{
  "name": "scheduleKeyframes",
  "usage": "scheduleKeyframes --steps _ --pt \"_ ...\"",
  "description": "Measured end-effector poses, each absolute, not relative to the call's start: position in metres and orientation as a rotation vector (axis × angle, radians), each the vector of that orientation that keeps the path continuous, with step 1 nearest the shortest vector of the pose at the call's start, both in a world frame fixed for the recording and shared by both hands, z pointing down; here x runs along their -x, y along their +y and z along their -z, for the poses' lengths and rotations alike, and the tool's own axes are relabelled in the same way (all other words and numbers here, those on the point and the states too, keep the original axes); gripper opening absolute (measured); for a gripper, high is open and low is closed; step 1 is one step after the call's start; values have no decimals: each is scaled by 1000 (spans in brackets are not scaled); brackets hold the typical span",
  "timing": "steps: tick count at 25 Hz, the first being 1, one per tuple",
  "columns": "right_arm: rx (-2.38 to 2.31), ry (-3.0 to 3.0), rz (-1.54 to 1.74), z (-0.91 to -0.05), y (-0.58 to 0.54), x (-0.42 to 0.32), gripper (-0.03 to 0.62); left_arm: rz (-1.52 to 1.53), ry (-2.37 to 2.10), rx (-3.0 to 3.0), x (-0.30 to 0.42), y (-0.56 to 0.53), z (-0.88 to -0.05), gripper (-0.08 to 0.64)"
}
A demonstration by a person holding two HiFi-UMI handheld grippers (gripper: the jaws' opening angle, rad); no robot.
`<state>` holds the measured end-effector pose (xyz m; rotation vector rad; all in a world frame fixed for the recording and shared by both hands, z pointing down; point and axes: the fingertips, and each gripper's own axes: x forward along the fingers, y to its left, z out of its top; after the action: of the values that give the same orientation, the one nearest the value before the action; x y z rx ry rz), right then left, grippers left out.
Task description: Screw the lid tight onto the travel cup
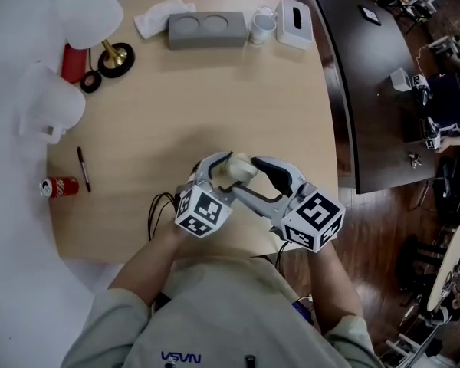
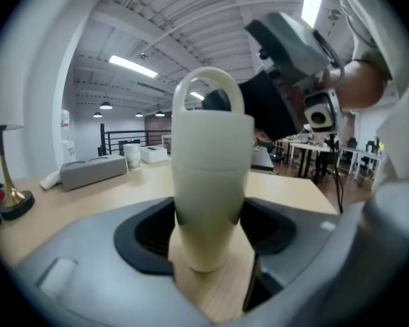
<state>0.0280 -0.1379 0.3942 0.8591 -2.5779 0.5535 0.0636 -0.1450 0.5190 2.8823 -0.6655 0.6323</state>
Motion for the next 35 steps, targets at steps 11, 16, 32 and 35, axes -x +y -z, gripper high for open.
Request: scheduleKeyframes --steps 11,16,32,35 --pt "-1043 -2618 -621 -367 -141 -44 268 -616 -482 -2831 -65 -131 -518 385" --pt "-1267 -2606 -584 -336 -132 -61 268 -442 -547 -2799 -33 -131 -479 378" --pt "-1614 -2644 -291 -280 19 -67 2 -105 -1122 -2738 47 6 -311 2" --pt "-1559 -2706 -262 -283 62 -77 2 -127 -1183 -2713 29 51 -317 2"
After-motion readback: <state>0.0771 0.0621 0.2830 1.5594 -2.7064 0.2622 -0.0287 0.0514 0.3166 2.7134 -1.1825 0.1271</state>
